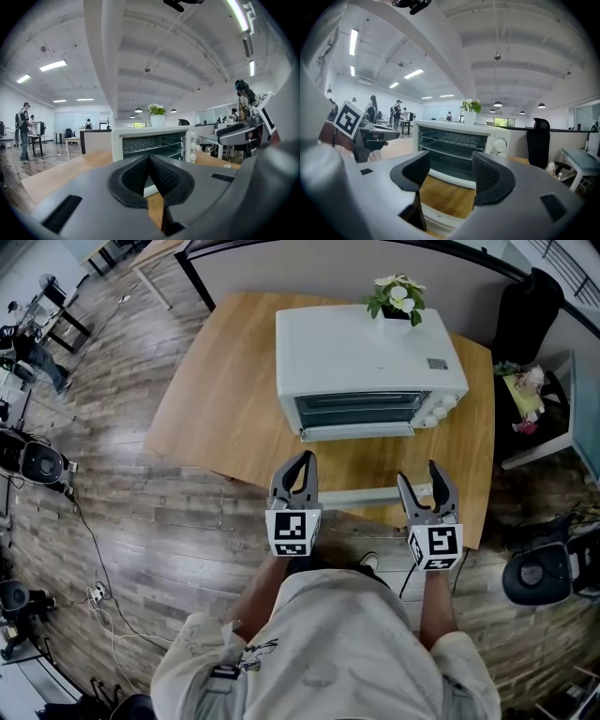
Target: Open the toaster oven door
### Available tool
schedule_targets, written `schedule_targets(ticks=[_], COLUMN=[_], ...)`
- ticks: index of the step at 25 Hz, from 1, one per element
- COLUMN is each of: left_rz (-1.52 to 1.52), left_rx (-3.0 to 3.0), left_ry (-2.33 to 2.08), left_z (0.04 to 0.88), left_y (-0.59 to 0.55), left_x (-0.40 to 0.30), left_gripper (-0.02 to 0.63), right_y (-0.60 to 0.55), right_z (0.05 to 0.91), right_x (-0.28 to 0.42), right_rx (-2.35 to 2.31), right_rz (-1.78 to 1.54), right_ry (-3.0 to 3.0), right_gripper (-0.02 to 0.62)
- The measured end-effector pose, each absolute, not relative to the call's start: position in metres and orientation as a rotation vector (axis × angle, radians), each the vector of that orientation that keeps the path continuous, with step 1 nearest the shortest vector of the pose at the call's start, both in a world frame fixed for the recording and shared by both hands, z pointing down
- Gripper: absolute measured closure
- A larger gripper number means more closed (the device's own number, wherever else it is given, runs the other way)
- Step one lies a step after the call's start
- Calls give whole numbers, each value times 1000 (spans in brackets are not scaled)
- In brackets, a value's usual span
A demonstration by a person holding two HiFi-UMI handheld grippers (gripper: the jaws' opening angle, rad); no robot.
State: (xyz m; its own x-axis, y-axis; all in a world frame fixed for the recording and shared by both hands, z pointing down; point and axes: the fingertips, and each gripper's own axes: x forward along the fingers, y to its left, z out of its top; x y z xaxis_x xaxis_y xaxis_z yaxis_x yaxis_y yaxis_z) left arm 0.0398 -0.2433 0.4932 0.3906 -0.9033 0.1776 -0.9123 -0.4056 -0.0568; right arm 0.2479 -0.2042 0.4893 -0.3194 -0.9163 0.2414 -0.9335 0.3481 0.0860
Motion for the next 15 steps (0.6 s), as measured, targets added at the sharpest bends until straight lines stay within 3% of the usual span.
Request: schedule_targets(ticks=[15], left_rz=[236], left_rx=[2596], left_ry=[-1751], left_z=[472], left_y=[-249], left_x=[30], left_gripper=[589], right_y=[-215], right_z=[468], right_x=[262], right_rx=[1748], right_rz=[57], right_ry=[-2363], right_gripper=[339])
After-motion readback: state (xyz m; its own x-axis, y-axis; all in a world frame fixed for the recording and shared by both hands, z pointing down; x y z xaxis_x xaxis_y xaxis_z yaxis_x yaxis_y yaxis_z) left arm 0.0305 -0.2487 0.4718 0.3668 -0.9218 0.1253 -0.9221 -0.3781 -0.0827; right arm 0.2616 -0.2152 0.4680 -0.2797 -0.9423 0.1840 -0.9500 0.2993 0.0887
